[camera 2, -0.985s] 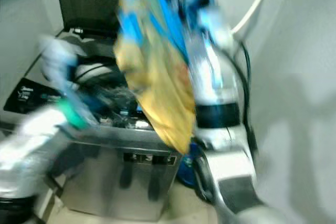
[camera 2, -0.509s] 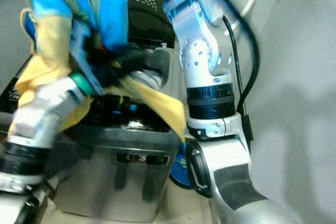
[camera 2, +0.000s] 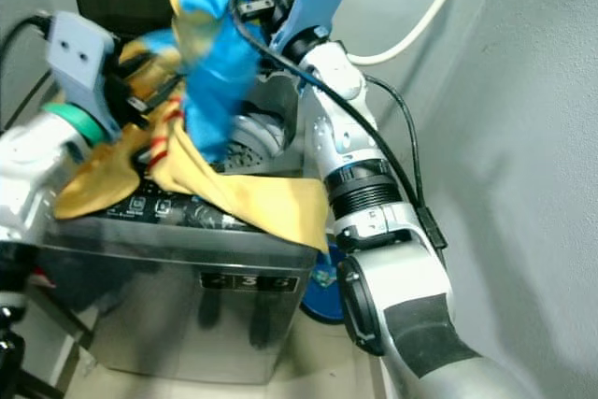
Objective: Clothes washing
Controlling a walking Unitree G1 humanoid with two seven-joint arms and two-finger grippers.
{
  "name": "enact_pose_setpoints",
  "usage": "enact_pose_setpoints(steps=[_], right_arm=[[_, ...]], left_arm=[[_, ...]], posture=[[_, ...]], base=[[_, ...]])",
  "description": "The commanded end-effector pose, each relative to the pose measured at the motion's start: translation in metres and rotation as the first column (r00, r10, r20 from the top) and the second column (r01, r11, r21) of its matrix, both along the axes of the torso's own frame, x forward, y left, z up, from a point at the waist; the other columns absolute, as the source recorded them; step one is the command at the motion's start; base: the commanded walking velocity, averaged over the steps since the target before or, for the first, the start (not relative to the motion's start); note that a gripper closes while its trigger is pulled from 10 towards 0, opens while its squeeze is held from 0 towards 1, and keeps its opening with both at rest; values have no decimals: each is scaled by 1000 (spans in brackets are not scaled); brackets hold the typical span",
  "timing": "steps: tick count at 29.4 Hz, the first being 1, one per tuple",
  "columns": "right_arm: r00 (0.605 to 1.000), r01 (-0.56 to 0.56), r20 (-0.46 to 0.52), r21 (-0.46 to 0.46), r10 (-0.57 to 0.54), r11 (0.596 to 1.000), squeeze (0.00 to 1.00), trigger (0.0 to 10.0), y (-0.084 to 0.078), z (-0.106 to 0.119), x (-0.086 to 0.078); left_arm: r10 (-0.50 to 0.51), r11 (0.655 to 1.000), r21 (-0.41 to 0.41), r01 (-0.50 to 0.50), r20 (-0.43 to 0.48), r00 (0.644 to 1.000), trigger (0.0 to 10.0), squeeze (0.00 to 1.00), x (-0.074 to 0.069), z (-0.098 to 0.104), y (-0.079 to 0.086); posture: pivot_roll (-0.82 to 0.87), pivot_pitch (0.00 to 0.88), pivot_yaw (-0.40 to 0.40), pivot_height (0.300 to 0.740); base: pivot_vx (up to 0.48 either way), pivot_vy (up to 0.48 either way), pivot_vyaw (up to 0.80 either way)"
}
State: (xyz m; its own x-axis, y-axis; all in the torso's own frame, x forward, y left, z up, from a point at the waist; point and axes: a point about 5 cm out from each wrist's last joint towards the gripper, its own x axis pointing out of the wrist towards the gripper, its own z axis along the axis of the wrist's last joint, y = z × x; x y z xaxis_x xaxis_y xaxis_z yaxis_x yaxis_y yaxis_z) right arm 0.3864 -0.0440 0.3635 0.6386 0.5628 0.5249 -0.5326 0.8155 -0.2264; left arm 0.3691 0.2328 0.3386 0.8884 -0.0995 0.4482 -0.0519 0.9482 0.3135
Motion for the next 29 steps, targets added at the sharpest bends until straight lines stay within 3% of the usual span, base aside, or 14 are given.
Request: enact_pose_setpoints(steps=[1,2,4,6,8,9,10,11,17,18,19,21,26,29], right_arm=[[1000,9,-1,-154,-9,988,0,10000,14,-26,2],[1000,9,-1,-154,-9,988,0,10000,14,-26,2],[1000,21,-10,-284,-25,959,0,10000,25,-51,3],[1000,21,-10,-284,-25,959,0,10000,25,-51,3],[997,38,-39,-406,-59,913,0,10000,33,-75,3],[997,38,-39,-406,-59,913,0,10000,33,-75,3],[994,48,-58,-499,-88,865,0,10000,39,-93,4],[993,46,-69,-521,-95,852,0,10000,40,-98,4],[990,67,-80,-465,-118,883,0,10000,39,-96,6],[985,110,-79,-384,-152,917,1000,10000,33,-85,9],[979,158,-81,-285,-188,946,1000,10000,24,-72,12],[977,168,-92,-230,-193,959,1000,10000,20,-66,14],[982,149,-89,-182,-168,972,1000,10000,11,-54,15],[989,122,-57,-219,-137,968,1000,10000,4,-50,14]], left_arm=[[37,999,-27,-38,-7,999,10000,0,0,-1,10],[37,999,-27,-38,-7,999,10000,0,0,-1,10],[6,999,-47,-6,-11,1000,10000,0,-3,-4,7],[6,999,-47,-6,-11,1000,10000,0,-3,-4,7],[-68,996,-64,66,-18,998,10000,0,-6,-12,-6],[-68,996,-64,66,-18,998,10000,0,-6,-12,-6],[-206,976,-72,204,-26,978,10000,0,-11,-21,-27],[-258,964,-76,256,-28,966,10000,0,-13,-23,-35],[-389,920,-68,387,-30,921,10000,0,-30,-30,-60],[-414,908,-80,411,-23,910,10000,0,-36,-31,-67],[-441,894,-92,438,-15,897,10000,0,-45,-32,-74],[-447,891,-94,444,-12,895,10000,0,-48,-32,-76],[-452,888,-106,448,-14,892,10000,0,-55,-33,-77],[-456,885,-121,450,-25,890,10000,0,-60,-35,-78]], posture=[[85,52,-65,740],[85,52,-65,740],[91,51,-63,740],[91,51,-63,740],[94,54,-62,740],[94,54,-62,740],[93,60,-56,740],[93,60,-55,740],[97,66,-55,740],[103,68,-56,740],[103,68,-56,740],[107,71,-57,740],[111,71,-58,740],[106,72,-54,740]], base=[[0,0,0],[0,0,0],[0,0,0],[0,0,0],[0,0,0],[0,0,0],[0,0,0],[0,0,0],[0,0,0],[0,0,0],[0,0,0],[0,0,0],[0,0,0],[0,0,0]])
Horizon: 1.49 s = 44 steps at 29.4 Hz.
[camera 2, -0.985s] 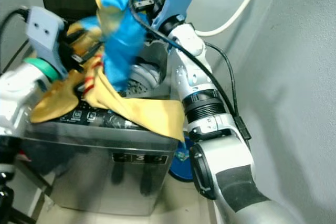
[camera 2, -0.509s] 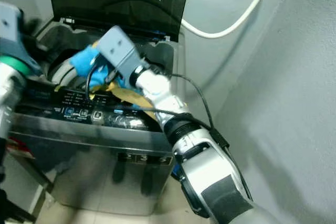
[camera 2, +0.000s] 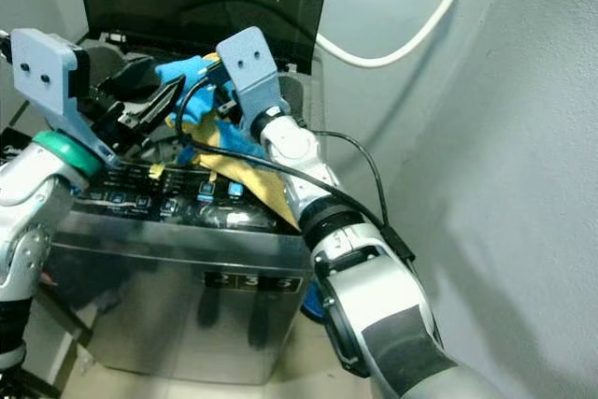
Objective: Clothes washing
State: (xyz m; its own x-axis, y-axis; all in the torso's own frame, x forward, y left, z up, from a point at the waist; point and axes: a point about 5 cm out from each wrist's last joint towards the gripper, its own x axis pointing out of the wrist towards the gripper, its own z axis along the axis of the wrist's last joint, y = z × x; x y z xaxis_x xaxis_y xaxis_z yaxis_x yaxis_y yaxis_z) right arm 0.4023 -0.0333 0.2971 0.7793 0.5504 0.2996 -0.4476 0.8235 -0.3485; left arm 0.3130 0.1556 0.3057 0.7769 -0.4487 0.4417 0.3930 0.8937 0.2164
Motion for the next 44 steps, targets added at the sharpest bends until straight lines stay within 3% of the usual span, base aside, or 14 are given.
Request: enact_pose_setpoints(steps=[1,8,9,15,16,20,22,24,26,33,37,39,42,44], right_arm=[[997,-40,70,-19,41,999,1000,10000,-8,16,-2],[986,-163,-29,-273,161,948,1000,10000,-8,-10,-5],[988,-150,-21,-310,151,939,0,10000,-11,-12,-4],[994,-100,3,-304,106,947,0,10000,-25,-7,-1],[994,-100,26,-181,106,978,0,10000,-31,3,-2],[992,-111,53,-48,114,993,0,10000,-36,14,-4],[988,-106,128,174,84,979,0,10000,-52,31,-8],[988,-106,128,174,84,979,0,10000,-52,31,-8],[985,-36,173,343,-26,938,0,10000,-78,38,-12],[972,60,183,422,-150,905,0,10000,-104,32,-19],[969,73,182,428,-165,901,0,10000,-107,29,-23],[969,73,182,428,-165,901,0,10000,-107,29,-23],[970,71,180,440,-165,895,0,10000,-105,28,-27],[970,71,177,448,-166,891,0,10000,-105,28,-29]], left_arm=[[-9,1000,-14,9,-23,1000,10000,0,-5,-3,-1],[-9,1000,-16,8,-36,999,10000,0,-6,-3,-2],[-13,1000,-17,13,-40,999,10000,0,-5,-3,-3],[-50,999,-19,49,-90,995,10000,0,2,-9,-8],[-63,998,-15,61,-125,990,10000,0,8,-13,-10],[-66,998,-7,66,-151,986,10000,0,14,-17,-11],[-94,994,26,102,-221,971,10000,0,22,-21,-16],[-94,994,26,102,-221,971,10000,0,22,-21,-16],[-181,978,45,203,-301,936,10000,0,32,-24,-26],[-303,943,8,334,-397,866,10000,0,52,-21,-43],[-347,922,-20,386,-480,806,10000,0,61,-27,-50],[-347,922,-20,386,-480,806,10000,0,61,-27,-50],[-454,852,-40,522,-552,699,10000,0,57,-32,-57],[-464,832,-20,555,-574,674,10000,0,56,-35,-57]], posture=[[106,72,-54,740],[95,76,-45,740],[91,79,-43,740],[98,86,-46,740],[100,95,-48,740],[100,95,-48,740],[85,112,-36,740],[85,112,-36,740],[66,122,-20,740],[42,132,6,740],[31,138,18,740],[31,138,18,740],[30,141,30,740],[32,142,31,740]], base=[[0,0,0],[0,0,0],[0,0,0],[0,0,0],[0,0,0],[0,0,0],[0,0,0],[0,0,0],[0,0,0],[0,0,0],[0,0,0],[0,0,0],[0,0,0],[0,0,0]])
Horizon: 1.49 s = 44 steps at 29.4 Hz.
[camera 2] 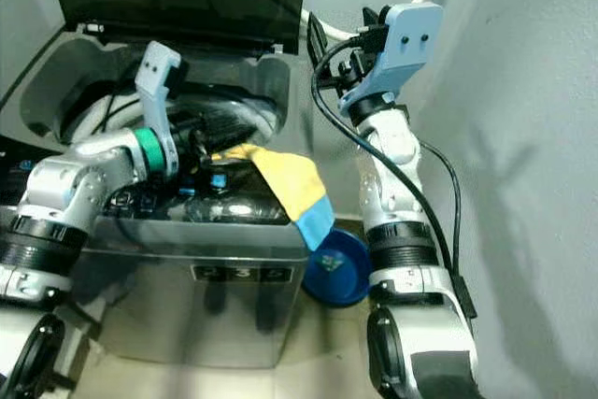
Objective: Clothes washing
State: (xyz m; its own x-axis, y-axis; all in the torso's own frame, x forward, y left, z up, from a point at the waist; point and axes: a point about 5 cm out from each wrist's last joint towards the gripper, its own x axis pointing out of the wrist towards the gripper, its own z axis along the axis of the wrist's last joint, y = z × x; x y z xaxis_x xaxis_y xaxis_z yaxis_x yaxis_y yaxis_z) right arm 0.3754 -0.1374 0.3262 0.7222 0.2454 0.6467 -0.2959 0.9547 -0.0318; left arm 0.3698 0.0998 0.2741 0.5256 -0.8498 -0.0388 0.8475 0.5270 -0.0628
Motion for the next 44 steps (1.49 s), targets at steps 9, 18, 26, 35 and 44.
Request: enact_pose_setpoints(steps=[9,18,26,35,44], right_arm=[[1000,-9,10,46,9,999,0,10000,2,3,-6],[965,-261,-64,-257,253,931,0,10000,18,-14,-19],[899,-437,-203,-494,389,752,0,10000,-2,-33,-39],[872,-490,-286,-513,397,705,0,10000,-23,-45,-58],[836,-549,-280,-465,472,694,0,10000,-11,-44,-67]], left_arm=[[58,953,297,-52,-12,998,6549,0,14,-36,7],[137,904,403,-145,47,989,0,0,22,-47,20],[154,921,348,-173,82,985,0,0,25,-37,21],[319,944,2,-330,253,913,3608,0,30,25,42],[509,860,-112,-497,225,831,10000,0,32,34,77]], posture=[[47,136,27,740],[53,129,19,740],[49,129,8,740],[36,136,12,740],[51,139,0,740]], base=[[0,0,0],[0,0,0],[0,0,0],[0,0,0],[0,0,0]])
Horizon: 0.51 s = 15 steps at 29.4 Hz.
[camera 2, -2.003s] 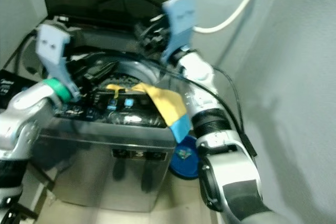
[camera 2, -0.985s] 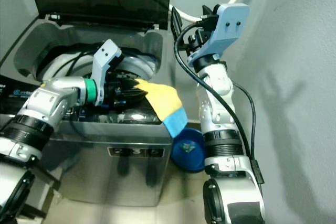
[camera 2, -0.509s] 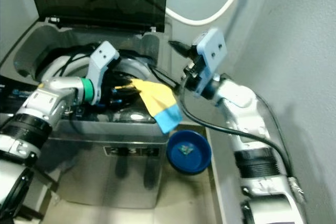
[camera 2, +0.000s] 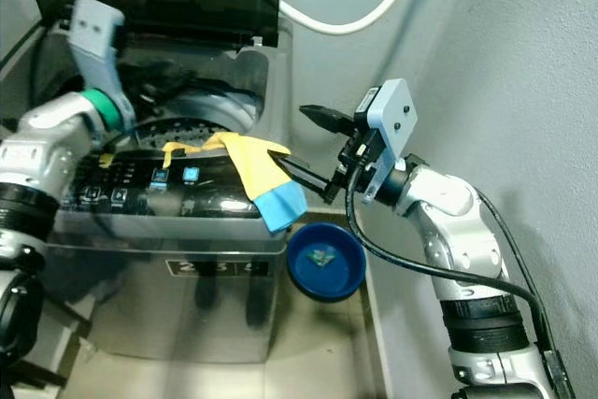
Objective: Clothes washing
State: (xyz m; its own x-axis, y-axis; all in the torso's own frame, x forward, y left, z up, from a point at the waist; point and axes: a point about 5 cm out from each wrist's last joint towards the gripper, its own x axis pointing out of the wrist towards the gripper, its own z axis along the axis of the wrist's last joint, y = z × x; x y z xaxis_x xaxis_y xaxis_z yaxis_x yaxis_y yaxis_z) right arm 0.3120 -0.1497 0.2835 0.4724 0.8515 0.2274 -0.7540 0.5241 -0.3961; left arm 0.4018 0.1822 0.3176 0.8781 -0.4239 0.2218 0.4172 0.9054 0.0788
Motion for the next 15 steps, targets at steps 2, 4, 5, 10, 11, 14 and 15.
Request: enact_pose_setpoints(steps=[2,4,5,10,11,14,15], right_arm=[[999,-35,-7,6,35,999,0,10000,3,0,-4],[999,-39,-5,11,39,999,0,10000,4,2,-4],[999,-41,-2,17,41,999,0,10000,5,3,-4],[999,-47,-5,50,47,998,0,10000,11,4,-5],[999,-47,-11,57,48,997,0,10000,12,2,-5],[999,-46,-20,71,48,996,0,10000,15,0,-6],[999,-47,-20,75,48,996,0,10000,16,0,-7]], left_arm=[[-130,989,55,135,-78,988,10000,0,-3,-17,-15],[-214,970,100,222,-85,973,10000,0,-8,-21,-26],[-294,942,142,303,-81,952,10000,0,-12,-24,-36],[-497,828,241,507,-106,861,10000,0,-21,-30,-68],[-536,797,261,544,-111,837,10000,0,-22,-29,-77],[-578,759,279,588,-126,806,10000,0,-20,-28,-93],[-573,760,280,586,-137,808,10000,0,-17,-29,-97]], posture=[[52,139,-2,740],[53,139,-4,740],[53,139,-4,740],[48,139,0,740],[47,139,1,740],[41,140,6,740],[36,141,9,740]], base=[[0,0,0],[0,0,0],[0,0,0],[0,0,0],[0,0,0],[0,0,0],[0,0,0]])
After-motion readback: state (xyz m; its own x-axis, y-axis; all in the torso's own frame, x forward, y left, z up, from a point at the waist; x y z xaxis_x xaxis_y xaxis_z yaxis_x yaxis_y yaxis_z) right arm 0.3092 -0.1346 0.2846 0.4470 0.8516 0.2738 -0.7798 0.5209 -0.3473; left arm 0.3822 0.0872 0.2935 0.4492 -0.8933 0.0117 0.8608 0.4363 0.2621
